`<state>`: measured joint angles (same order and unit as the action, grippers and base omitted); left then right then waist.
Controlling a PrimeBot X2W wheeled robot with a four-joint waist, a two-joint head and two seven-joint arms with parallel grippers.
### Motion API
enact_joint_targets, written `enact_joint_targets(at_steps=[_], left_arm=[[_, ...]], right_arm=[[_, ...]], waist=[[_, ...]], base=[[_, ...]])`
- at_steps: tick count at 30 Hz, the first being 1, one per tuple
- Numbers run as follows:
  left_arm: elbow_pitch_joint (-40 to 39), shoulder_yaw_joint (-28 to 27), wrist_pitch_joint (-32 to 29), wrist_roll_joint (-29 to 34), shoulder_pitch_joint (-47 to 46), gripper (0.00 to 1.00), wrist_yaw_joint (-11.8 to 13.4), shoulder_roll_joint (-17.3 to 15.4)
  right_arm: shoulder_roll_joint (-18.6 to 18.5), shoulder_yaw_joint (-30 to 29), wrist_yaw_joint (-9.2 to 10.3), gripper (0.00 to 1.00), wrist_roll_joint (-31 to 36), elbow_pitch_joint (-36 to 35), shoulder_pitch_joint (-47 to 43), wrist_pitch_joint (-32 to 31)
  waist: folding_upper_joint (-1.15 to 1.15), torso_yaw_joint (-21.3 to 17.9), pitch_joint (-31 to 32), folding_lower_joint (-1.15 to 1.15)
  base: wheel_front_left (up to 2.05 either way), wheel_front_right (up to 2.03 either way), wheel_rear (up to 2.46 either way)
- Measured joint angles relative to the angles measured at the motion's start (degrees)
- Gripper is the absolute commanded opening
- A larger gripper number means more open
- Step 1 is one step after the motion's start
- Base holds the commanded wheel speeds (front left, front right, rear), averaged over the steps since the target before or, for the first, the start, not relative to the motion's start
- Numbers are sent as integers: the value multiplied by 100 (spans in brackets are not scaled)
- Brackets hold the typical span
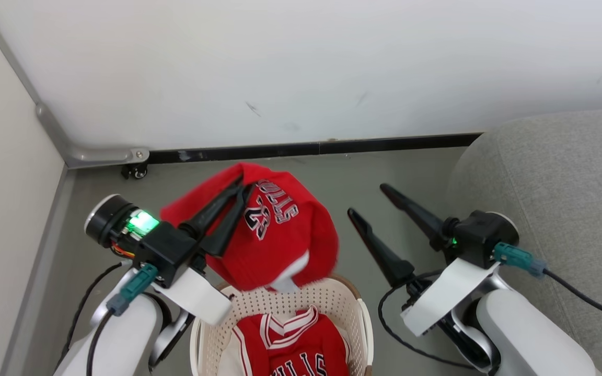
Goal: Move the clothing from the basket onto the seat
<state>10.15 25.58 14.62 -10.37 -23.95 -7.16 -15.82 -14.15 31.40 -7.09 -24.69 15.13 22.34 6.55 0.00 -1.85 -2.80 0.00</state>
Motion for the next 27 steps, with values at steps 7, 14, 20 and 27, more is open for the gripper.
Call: enact_joint_targets(at_steps=[7, 14, 20, 27], left_arm=[[-115, 570, -136, -277, -1, 0, 0, -256], [-227, 899, -248, -577, -3, 0, 0, -457], [-279, 1006, -309, -768, -8, 0, 0, -583], [-358, 1177, -359, -971, -57, 0, 0, -665]], right_arm=[[-428, 735, 0, 100, -458, -291, -1, -503], [-706, 1391, 0, 100, -1092, -727, -2, -875], [-939, 1517, 0, 100, -1497, -1135, 5, -960], [-1163, 1519, 0, 100, -1642, -1224, 30, -984]], waist=[[0, -40, 206, 0], [0, -66, 321, 0], [0, -69, 342, 0], [0, -83, 330, 0]], base=[[0, 0, 0], [0, 0, 0], [0, 0, 0], [0, 0, 0]])
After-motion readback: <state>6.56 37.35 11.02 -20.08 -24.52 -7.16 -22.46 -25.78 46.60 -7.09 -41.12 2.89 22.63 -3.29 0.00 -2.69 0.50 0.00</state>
